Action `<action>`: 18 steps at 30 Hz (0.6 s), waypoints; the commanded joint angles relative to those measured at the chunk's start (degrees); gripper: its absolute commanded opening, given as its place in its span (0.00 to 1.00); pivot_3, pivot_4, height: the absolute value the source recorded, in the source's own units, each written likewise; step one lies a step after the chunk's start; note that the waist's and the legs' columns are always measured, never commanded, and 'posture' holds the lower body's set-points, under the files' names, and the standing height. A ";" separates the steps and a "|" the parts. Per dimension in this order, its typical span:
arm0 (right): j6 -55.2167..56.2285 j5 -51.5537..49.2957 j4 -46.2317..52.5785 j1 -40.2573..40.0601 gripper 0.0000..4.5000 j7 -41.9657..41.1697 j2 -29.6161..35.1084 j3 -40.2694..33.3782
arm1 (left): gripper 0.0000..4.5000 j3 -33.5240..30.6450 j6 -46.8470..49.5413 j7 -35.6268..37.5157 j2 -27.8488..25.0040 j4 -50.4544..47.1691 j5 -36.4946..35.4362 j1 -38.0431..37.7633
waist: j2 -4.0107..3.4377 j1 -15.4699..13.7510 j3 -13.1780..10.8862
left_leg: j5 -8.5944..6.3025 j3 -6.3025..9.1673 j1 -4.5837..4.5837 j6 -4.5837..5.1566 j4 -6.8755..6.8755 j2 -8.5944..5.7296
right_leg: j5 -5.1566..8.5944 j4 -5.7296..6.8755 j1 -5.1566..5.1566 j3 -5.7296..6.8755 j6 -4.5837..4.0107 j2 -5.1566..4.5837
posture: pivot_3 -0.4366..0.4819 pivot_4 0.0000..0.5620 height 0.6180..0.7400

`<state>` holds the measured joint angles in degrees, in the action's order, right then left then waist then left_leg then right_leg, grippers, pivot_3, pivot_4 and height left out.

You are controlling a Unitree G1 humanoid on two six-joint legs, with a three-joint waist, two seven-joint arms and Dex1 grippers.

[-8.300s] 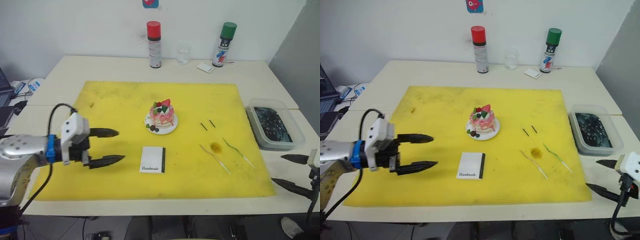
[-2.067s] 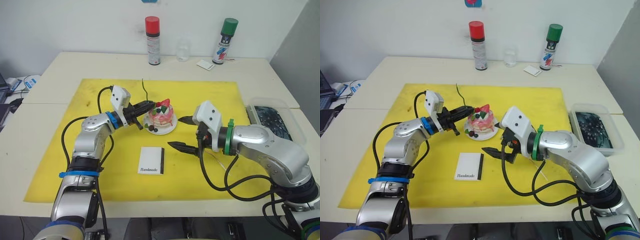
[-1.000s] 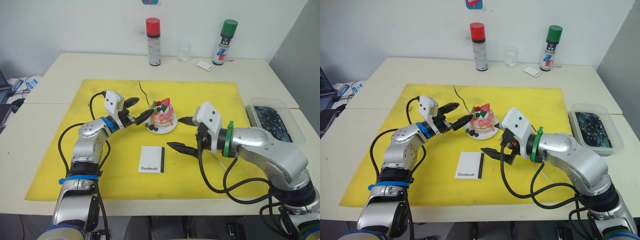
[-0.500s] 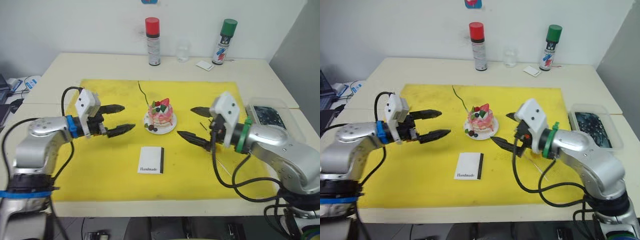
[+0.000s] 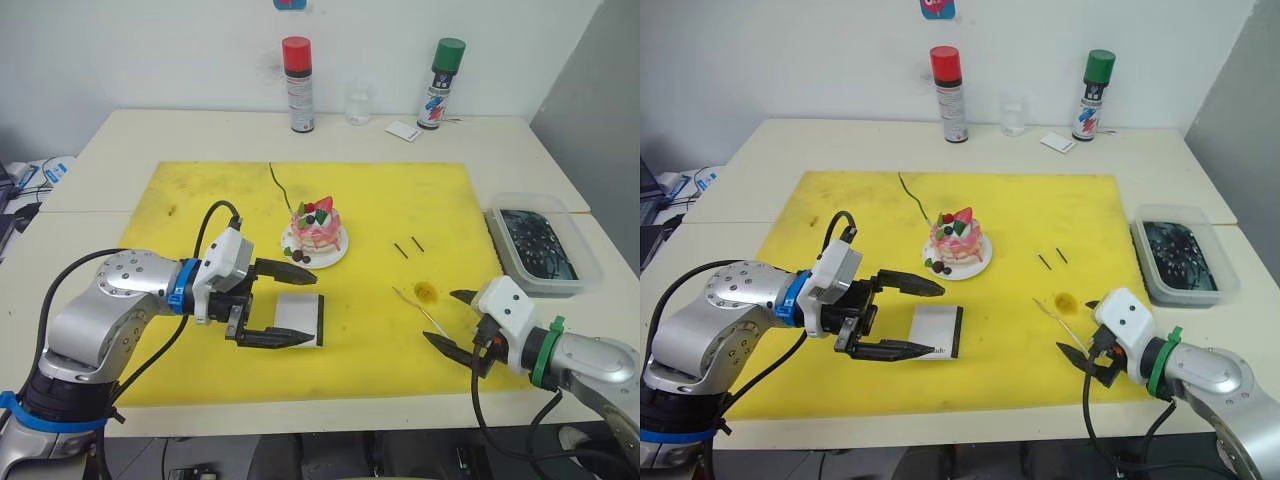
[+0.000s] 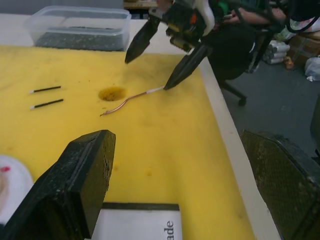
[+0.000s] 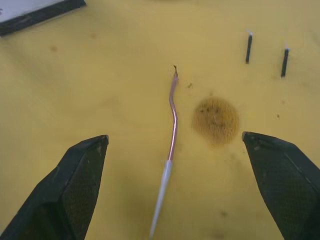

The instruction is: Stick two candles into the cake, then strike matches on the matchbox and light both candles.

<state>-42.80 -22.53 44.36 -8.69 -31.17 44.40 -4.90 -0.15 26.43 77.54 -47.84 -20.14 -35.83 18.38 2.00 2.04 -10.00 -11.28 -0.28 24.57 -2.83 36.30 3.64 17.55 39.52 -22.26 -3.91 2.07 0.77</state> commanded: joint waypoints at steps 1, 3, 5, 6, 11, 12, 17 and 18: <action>4.14 4.71 -1.53 -1.25 1.00 3.40 -2.71 2.88 | 0.99 0.44 -3.13 1.29 0.56 -2.39 -0.07 -0.33 | 0.00 -0.15 0.00 | 0.00 0.00 -0.01 0.00 0.00 -0.01 | 0.00 0.01 0.00 -0.01 0.00 0.00 | 0.48 0.27 1.00; 5.54 6.82 -2.82 -2.35 1.00 4.75 -4.48 4.61 | 0.99 0.31 -2.67 0.77 0.77 -2.98 -0.89 -0.23 | 0.00 -0.21 0.00 | 0.00 0.00 -0.01 0.00 0.03 -0.01 | 0.00 0.01 0.01 -0.02 0.00 -0.01 | 0.48 0.27 1.00; 5.33 7.12 -3.12 -3.79 1.00 5.54 -6.19 4.96 | 0.99 0.11 -2.47 0.64 0.59 -3.31 -1.25 -0.51 | 0.00 -0.28 0.00 | 0.00 -0.04 0.01 0.00 0.05 -0.04 | 0.00 0.00 0.01 -0.06 0.01 -0.02 | 0.48 0.27 1.00; 5.11 6.92 -3.14 -4.50 1.00 5.67 -6.92 4.84 | 0.99 0.00 -2.48 0.65 0.49 -3.39 -1.32 -0.68 | 0.01 -0.30 0.01 | 0.00 -0.06 0.01 -0.01 0.05 -0.04 | 0.00 -0.01 0.01 -0.06 0.01 -0.03 | 0.48 0.27 1.00; 5.73 7.45 -4.30 -7.88 0.73 6.93 -9.26 3.62 | 1.00 -1.02 -2.84 0.81 -0.44 -3.40 -1.05 -2.16 | -0.01 -0.29 0.02 | 0.00 -0.03 0.01 0.00 0.04 -0.02 | 0.01 -0.02 0.02 -0.03 0.00 -0.02 | 0.48 0.27 1.00; 5.72 7.30 -4.36 -8.13 0.64 6.79 -9.44 3.56 | 1.00 -1.14 -2.88 0.79 -0.52 -3.44 -1.08 -2.34 | -0.01 -0.30 0.02 | 0.00 -0.03 0.01 0.00 0.04 -0.02 | 0.01 -0.01 0.02 -0.04 0.00 -0.02 | 0.48 0.27 1.00; 5.55 6.45 -3.69 -8.87 0.25 5.69 -9.15 4.11 | 1.00 -1.60 -3.01 0.86 -0.82 -3.48 -1.19 -2.93 | 0.02 -0.49 0.03 | 0.00 -0.03 0.00 -0.01 0.14 -0.06 | -0.01 -0.03 0.09 -0.08 0.03 -0.05 | 0.48 0.27 1.00; 5.13 6.08 -3.41 -8.66 0.17 5.59 -9.20 4.05 | 1.00 -1.73 -3.07 0.96 -0.89 -3.43 -1.20 -3.07 | 0.02 -0.49 0.03 | 0.00 -0.03 0.00 -0.01 0.18 -0.06 | -0.01 -0.02 0.11 -0.09 0.03 -0.05 | 0.48 0.27 1.00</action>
<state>-36.77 -16.60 40.73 -16.88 -25.55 34.86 0.34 -0.44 24.28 78.22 -47.98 -22.01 -36.04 15.42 2.02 1.55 -9.97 -11.28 -0.30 24.57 -2.84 36.52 3.58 17.55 39.49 -22.14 -4.00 2.10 0.72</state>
